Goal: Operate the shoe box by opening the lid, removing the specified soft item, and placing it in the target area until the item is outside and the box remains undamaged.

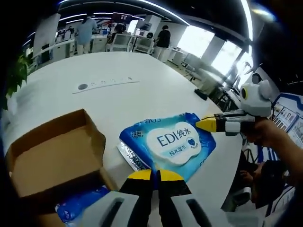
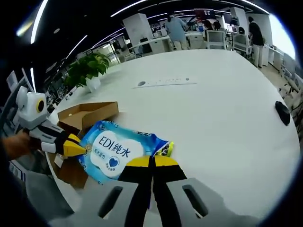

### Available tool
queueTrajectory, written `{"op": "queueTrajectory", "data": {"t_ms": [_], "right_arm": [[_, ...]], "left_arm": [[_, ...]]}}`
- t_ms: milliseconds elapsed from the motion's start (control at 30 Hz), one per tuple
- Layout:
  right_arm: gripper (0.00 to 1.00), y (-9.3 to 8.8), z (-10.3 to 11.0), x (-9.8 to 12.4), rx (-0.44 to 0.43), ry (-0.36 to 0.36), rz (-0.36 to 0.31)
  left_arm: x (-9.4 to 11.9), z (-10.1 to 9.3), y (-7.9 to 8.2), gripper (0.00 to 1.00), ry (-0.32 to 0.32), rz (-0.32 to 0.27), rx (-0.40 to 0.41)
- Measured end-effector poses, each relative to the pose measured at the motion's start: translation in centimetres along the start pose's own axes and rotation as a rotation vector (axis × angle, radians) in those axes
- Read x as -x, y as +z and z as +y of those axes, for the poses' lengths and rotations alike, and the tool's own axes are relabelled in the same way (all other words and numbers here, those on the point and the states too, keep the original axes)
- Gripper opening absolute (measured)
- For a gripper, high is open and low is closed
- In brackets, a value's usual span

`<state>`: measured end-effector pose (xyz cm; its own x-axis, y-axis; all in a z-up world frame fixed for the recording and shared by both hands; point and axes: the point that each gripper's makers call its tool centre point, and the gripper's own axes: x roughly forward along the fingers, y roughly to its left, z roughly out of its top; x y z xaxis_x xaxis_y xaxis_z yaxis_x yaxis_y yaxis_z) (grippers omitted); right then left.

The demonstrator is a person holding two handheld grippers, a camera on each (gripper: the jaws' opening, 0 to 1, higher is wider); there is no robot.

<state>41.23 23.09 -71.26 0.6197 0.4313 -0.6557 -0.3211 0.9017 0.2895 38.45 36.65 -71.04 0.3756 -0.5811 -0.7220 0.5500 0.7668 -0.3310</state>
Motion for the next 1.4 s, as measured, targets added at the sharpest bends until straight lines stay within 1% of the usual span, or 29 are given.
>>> {"op": "queueTrajectory", "data": {"t_ms": [200,300,533,667,800,1067,1200,1267,1400], "right_arm": [[0.0,-0.7,-0.4,-1.5,-0.001,0.001,0.031],[0.0,-1.0,-0.6,-2.1,0.007,0.002,0.04],[0.0,-1.0,-0.7,-3.3,0.033,0.003,0.045],[0.0,-0.8,-0.8,-3.8,0.028,0.002,0.041],[0.0,-1.1,-0.7,-4.1,0.041,0.005,0.041],[0.0,-1.5,-1.0,-4.5,0.038,-0.002,0.039],[0.0,-1.5,-1.2,-4.4,0.032,-0.003,0.02],[0.0,-1.4,-1.3,-4.4,0.012,-0.003,0.014],[0.0,-1.3,-1.2,-4.4,0.012,-0.005,0.006]], "left_arm": [[-0.9,0.5,-0.4,0.02,0.021,0.046,-0.053],[-1.2,0.7,-0.6,0.02,0.037,0.071,-0.112],[-1.5,1.1,-0.6,0.02,0.065,0.102,-0.189],[-1.6,1.3,-0.6,0.02,0.065,0.104,-0.189],[-1.7,1.5,-0.9,0.02,0.065,0.116,-0.197],[-2.1,1.6,-1.2,0.02,0.069,0.129,-0.214],[-2.3,1.6,-1.3,0.03,0.066,0.126,-0.222],[-2.3,1.5,-1.2,0.03,0.065,0.127,-0.229],[-2.4,1.5,-1.3,0.04,0.066,0.14,-0.243]]}}
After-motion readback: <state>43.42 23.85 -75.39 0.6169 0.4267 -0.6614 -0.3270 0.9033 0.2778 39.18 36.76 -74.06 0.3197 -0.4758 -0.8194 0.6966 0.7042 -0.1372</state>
